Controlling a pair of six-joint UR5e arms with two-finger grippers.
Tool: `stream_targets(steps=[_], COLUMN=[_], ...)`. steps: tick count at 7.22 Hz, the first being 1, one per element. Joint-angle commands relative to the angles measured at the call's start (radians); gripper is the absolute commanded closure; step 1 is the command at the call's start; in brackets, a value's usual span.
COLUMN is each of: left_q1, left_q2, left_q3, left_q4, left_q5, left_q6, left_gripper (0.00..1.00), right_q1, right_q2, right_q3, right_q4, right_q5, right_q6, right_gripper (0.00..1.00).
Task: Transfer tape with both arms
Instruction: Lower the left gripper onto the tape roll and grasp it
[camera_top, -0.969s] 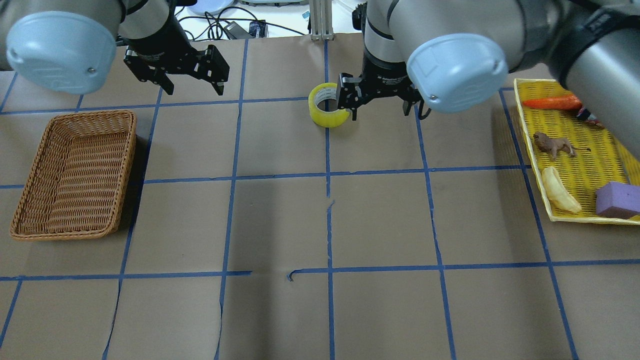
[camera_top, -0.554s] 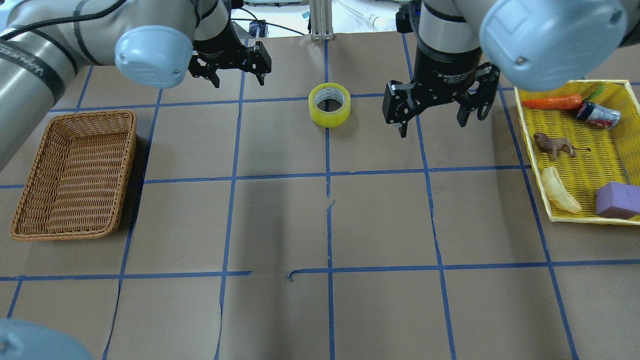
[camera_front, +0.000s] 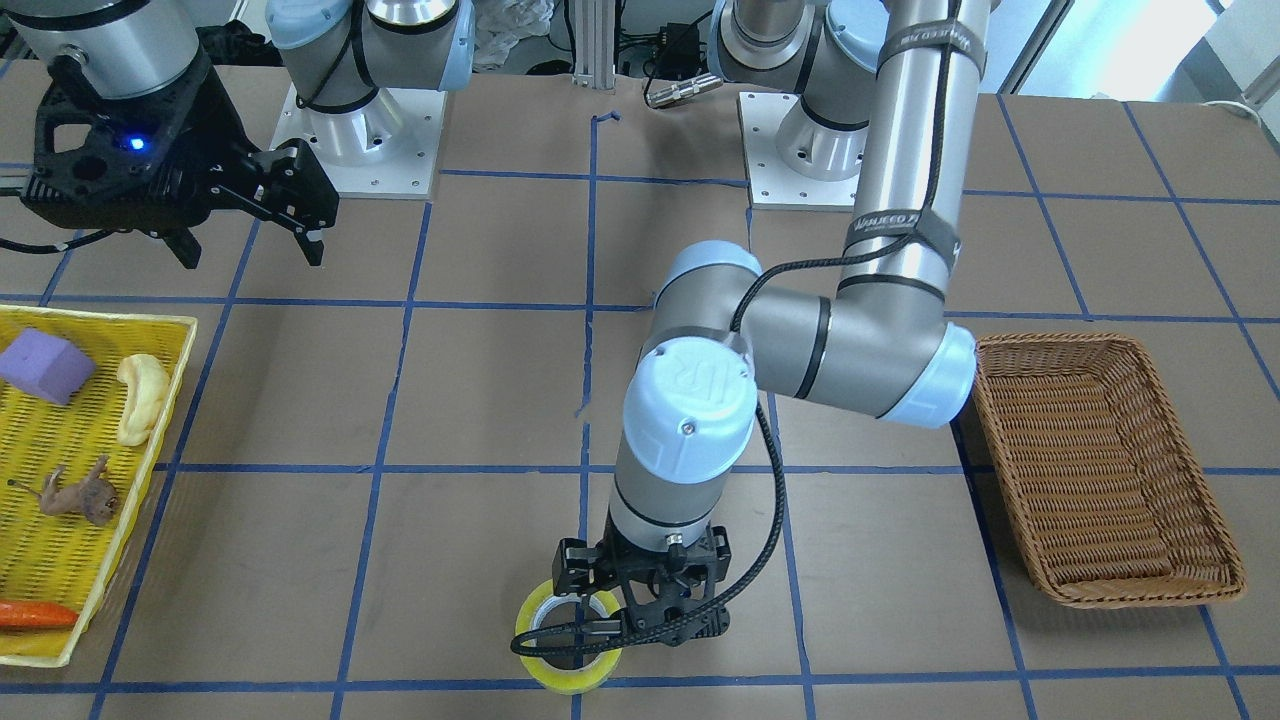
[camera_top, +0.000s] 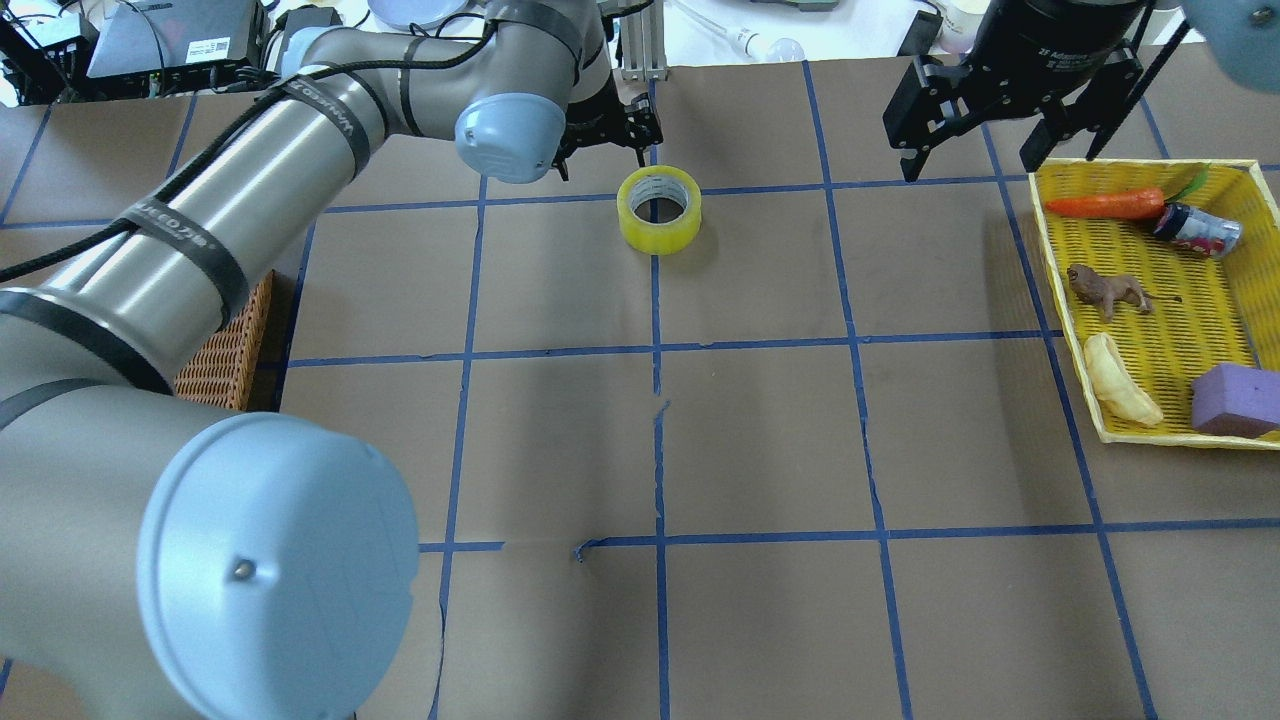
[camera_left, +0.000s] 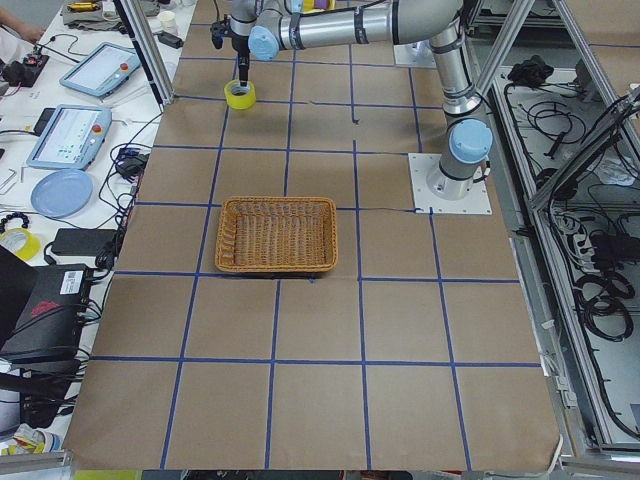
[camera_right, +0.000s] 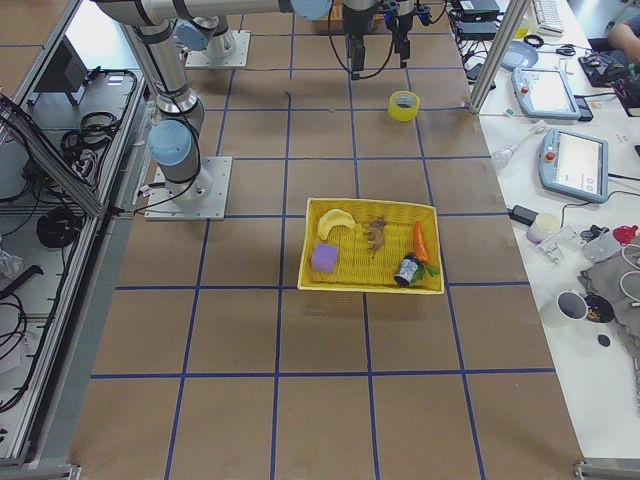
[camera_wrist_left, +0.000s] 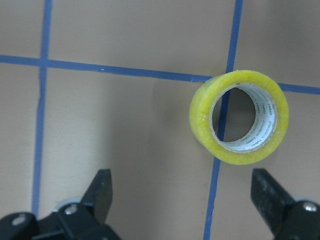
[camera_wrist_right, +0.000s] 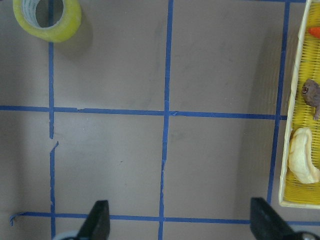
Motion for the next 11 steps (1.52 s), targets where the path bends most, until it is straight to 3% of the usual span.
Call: stream_targets(steps=[1,2,3,4,6,8,9,11], left_q1=[-0.022,-0.022,-0.022,-0.022,-0.022,-0.02,-0.014,0.052], left_q2=[-0.088,-0.09,-0.109,-0.122,-0.126,-0.131,-0.117,-0.055], left_q3=[0.016,0.033,0.033,0.036,0.036,0.036,0.039,0.038], left_q4=[0.055,0.053,0.055,0.055,0.055,0.055,0.053,0.009], left_q5=[-0.001,-0.001,0.005,0.007,0.011,0.014,0.014,0.005], left_q6=[-0.007,0.001,0.001,0.066,0.09,0.094,0.096,0.116], left_gripper=[0.0,0.0,0.01,0.35,0.49,0.86,0.96,1.0], right_q1=[0.016,0.039,0.041,0.042,0.042,0.042,0.042,0.044], right_q2=[-0.002,-0.002,-0.001,-0.001,0.002,0.004,0.002,0.002], right_q3=[0.005,0.011,0.013,0.013,0.014,0.014,0.014,0.014], right_q4=[-0.039,-0.051,-0.05,-0.05,-0.052,-0.058,-0.059,-0.058], right_q5=[-0.012,-0.079,-0.068,-0.065,-0.06,-0.042,-0.042,-0.042], right_q6=[0.005,0.005,0.0,-0.001,-0.001,-0.001,-0.001,-0.001], right_gripper=[0.0,0.0,0.0,0.0,0.0,0.0,0.0,0.0])
